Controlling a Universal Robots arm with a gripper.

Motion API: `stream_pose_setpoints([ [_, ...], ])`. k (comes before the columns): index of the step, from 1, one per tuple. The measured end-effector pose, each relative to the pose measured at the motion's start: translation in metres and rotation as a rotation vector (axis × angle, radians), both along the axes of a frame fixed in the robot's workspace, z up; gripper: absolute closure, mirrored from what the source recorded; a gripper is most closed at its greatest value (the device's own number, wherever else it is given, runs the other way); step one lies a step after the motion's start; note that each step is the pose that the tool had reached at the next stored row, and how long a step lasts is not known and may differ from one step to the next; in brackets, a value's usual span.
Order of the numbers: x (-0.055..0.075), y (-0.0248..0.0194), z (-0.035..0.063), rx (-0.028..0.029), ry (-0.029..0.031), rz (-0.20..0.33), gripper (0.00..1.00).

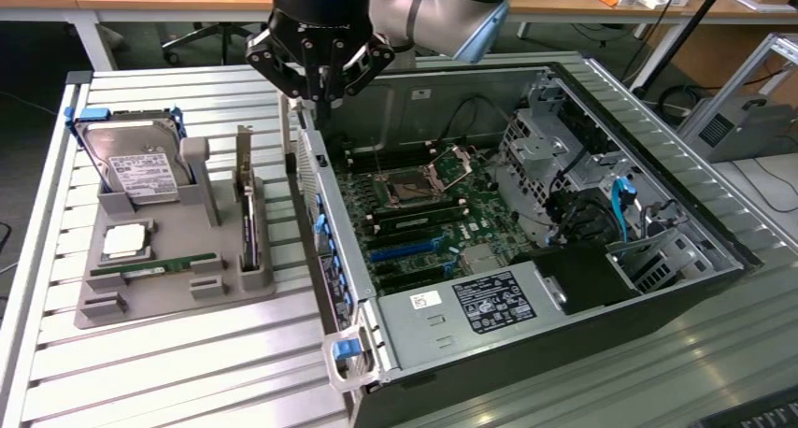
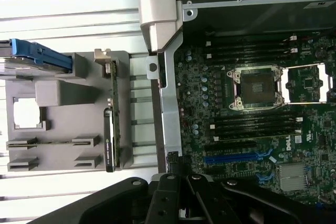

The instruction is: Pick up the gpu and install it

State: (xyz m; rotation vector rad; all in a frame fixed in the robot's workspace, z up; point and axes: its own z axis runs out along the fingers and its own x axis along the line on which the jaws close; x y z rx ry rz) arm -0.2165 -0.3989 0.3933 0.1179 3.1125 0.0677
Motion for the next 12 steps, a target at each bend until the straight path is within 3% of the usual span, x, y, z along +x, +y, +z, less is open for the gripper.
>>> stream_pose_setpoints([
  [12, -0.0041, 0.0, 0.0, 0.0, 0.0, 0.0, 0.89],
])
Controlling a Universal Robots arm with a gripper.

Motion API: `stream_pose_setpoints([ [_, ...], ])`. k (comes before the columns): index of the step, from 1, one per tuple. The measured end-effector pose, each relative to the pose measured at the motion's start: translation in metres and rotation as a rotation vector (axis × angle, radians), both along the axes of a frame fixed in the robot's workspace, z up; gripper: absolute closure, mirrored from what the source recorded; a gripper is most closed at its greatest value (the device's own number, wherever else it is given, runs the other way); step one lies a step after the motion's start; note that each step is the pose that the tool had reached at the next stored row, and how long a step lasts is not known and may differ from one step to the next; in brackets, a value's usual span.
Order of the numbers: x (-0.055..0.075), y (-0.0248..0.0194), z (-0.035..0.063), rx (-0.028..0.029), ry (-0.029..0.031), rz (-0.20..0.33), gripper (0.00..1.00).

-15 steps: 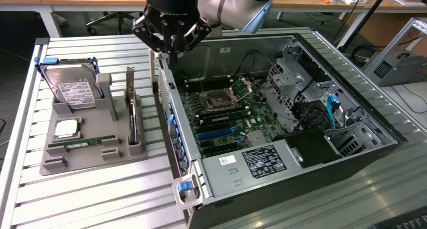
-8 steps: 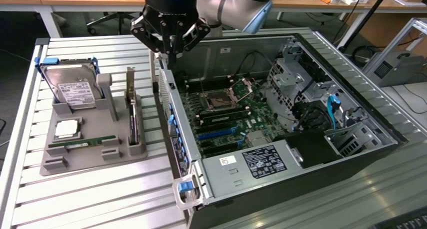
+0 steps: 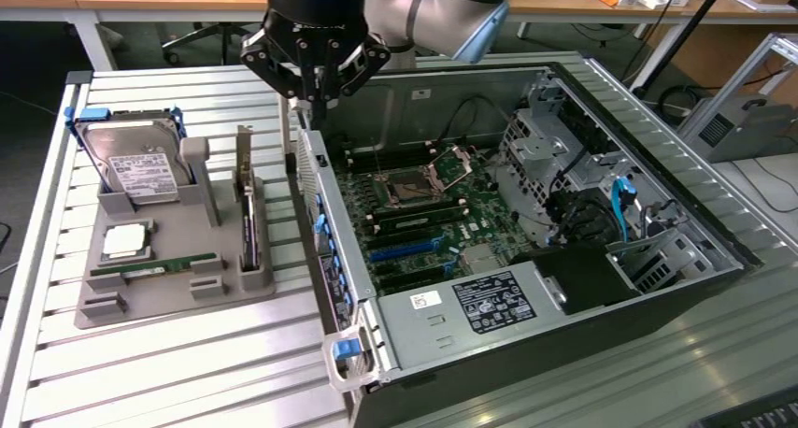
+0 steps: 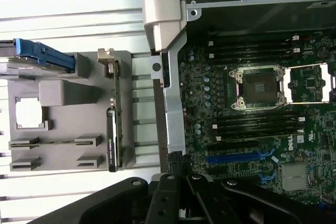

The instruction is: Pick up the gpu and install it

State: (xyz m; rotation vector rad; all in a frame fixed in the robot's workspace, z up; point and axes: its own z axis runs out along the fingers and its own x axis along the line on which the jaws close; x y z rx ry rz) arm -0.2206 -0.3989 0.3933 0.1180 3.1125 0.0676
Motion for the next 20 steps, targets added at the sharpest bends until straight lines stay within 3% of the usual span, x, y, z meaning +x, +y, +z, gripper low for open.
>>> stream_pose_setpoints([
  [20, -0.008, 0.0, 0.0, 0.0, 0.0, 0.0, 0.89],
])
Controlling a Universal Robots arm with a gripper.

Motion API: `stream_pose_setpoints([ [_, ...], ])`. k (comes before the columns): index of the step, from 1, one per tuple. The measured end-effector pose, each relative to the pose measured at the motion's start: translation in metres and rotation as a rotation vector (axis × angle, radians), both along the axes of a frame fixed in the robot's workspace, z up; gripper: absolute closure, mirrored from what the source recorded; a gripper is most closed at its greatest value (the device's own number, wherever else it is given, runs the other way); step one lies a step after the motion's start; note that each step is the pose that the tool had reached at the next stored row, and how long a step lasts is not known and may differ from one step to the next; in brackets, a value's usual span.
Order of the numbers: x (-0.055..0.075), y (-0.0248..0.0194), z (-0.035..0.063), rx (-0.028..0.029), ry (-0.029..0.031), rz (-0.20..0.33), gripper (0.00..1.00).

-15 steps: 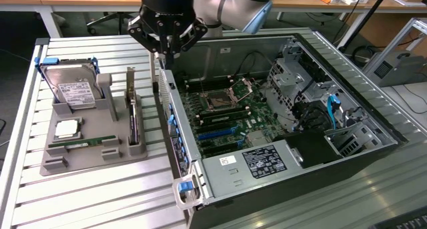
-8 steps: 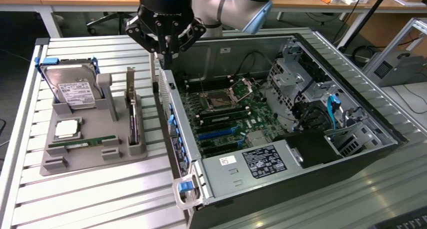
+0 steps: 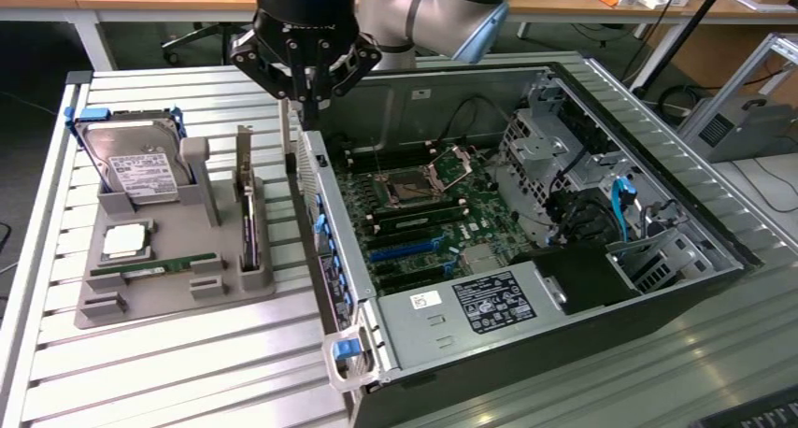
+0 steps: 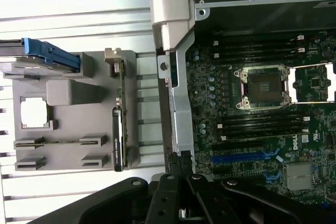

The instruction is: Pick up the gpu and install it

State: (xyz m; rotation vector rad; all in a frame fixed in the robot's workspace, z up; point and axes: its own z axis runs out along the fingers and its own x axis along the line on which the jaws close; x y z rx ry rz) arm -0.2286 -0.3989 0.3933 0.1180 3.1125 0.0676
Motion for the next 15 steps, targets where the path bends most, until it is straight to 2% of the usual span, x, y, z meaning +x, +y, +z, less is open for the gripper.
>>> stream_pose_setpoints([
  [15, -0.0059, 0.0, 0.0, 0.0001, 0.0, 0.0, 0.89],
])
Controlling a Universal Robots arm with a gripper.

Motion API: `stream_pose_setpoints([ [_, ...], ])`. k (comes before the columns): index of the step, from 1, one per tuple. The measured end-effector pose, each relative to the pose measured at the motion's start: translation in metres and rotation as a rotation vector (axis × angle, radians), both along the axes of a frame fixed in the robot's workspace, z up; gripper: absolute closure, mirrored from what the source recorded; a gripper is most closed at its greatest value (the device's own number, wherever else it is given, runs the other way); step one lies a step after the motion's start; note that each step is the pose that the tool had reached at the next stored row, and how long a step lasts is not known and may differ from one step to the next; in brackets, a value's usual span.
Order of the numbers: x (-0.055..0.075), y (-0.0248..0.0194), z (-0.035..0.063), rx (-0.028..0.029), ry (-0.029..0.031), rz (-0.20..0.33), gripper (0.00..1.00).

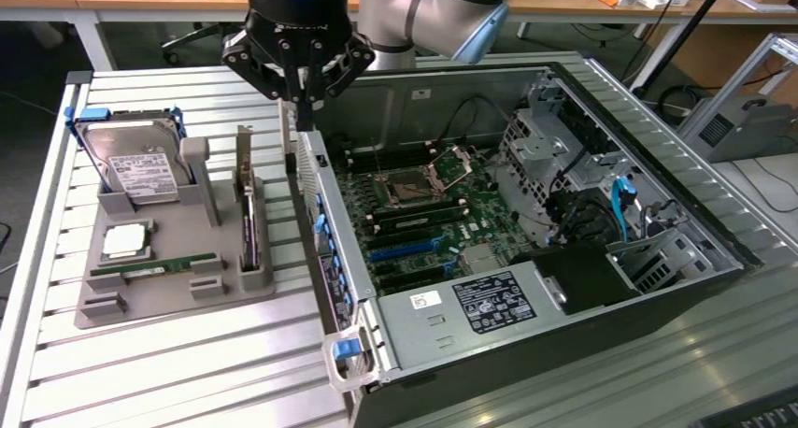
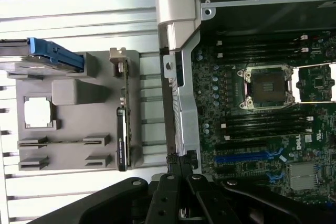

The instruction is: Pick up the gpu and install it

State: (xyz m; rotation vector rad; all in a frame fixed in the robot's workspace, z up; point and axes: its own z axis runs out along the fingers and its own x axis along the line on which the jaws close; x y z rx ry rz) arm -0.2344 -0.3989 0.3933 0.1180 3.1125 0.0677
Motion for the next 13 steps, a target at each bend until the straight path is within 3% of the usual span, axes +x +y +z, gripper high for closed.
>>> stream_pose_setpoints([
  [13, -0.0079, 0.0, 0.0, 0.0, 0.0, 0.0, 0.89],
])
